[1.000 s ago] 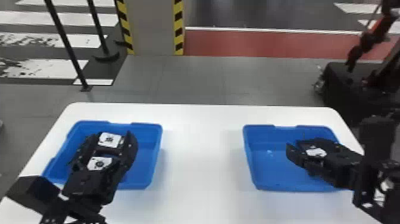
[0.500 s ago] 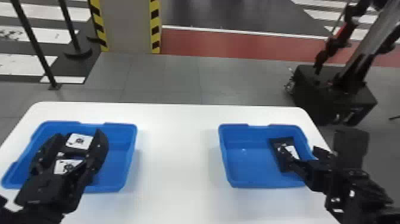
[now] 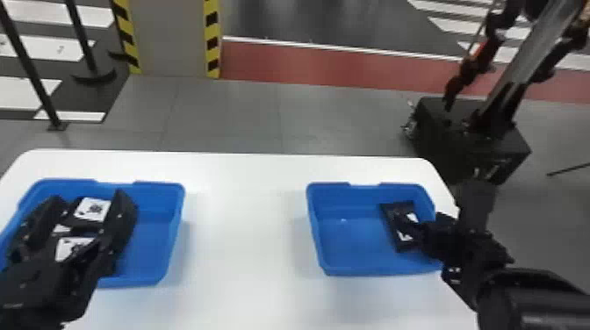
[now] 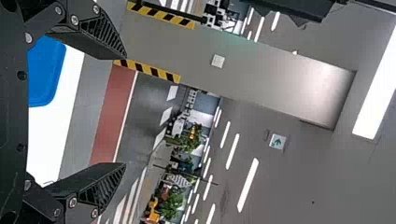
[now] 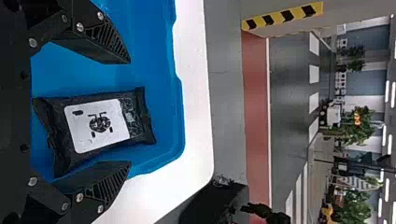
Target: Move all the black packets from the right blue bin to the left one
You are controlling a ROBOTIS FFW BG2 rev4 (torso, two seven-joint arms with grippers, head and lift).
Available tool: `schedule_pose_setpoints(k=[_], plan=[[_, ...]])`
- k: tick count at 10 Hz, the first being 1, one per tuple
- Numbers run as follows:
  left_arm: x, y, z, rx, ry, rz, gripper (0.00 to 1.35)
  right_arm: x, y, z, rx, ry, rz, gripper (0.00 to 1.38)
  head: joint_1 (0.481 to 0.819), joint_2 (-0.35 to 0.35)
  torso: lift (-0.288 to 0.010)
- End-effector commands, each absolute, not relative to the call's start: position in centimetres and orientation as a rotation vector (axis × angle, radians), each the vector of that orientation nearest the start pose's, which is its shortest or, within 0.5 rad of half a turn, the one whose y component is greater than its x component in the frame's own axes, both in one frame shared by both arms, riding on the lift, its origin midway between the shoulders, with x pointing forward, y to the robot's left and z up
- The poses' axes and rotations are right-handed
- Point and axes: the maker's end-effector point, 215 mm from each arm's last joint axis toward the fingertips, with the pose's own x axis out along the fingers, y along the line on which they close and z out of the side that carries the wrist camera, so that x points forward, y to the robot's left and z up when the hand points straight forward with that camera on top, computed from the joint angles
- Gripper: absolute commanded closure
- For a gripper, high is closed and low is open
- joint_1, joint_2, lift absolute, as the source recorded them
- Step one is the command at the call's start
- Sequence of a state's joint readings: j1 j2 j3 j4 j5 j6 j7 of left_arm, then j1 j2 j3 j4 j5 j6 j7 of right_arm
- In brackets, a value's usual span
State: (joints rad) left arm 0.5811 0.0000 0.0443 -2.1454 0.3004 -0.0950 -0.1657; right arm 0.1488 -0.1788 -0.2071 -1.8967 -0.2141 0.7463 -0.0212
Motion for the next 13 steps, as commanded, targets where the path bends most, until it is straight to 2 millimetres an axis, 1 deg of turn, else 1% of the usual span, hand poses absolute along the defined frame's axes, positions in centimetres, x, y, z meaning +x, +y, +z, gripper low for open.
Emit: schedule_pose_setpoints(k=[1,2,4,6,7,8,10,11,12,13], plan=[[42.3,22.4,-28.2,-0.267,-0.113,-0.114,0.22,51.3,-37.8,-46.9,0.071,0.593,-0.176,0.28,0.695,-0.176,-0.110],[42.3,22.4,-28.0,-0.261,-0.119,-0.113,0.22,51.4,-38.1,-47.9,0.074,0.612,-0.204,0.28,0.695,-0.179,-0.110],[42.3,22.1,-28.1,-0.265,-0.112,-0.120,0.22,52.2,-38.2,-49.6,0.098,0.625,-0.214,0.28,0.695,-0.187,-0.110],[42.3,22.0,-28.5,-0.268,-0.100,-0.122,0.22,52.2,-38.5,-49.9,0.094,0.627,-0.242,0.28,0.695,-0.188,-0.110],[42.3,22.0,-28.6,-0.268,-0.095,-0.123,0.22,51.7,-38.8,-50.3,0.090,0.640,-0.258,0.28,0.695,-0.192,-0.110],[42.3,21.9,-28.9,-0.272,-0.086,-0.123,0.22,50.8,-39.0,-50.8,0.084,0.669,-0.277,0.28,0.695,-0.197,-0.110],[42.4,21.9,-28.9,-0.270,-0.086,-0.124,0.22,48.7,-39.5,-51.0,0.049,0.722,-0.319,0.31,0.695,-0.206,-0.110],[42.3,22.0,-29.2,-0.271,-0.074,-0.123,0.22,48.1,-39.7,-51.1,0.038,0.746,-0.332,0.32,0.695,-0.211,-0.110],[42.3,22.1,-29.2,-0.271,-0.075,-0.121,0.22,47.7,-39.8,-51.3,0.031,0.762,-0.335,0.45,0.695,-0.217,-0.110],[42.3,22.1,-29.4,-0.271,-0.070,-0.121,0.22,47.8,-39.8,-51.4,0.034,0.765,-0.334,0.69,0.695,-0.218,-0.110]])
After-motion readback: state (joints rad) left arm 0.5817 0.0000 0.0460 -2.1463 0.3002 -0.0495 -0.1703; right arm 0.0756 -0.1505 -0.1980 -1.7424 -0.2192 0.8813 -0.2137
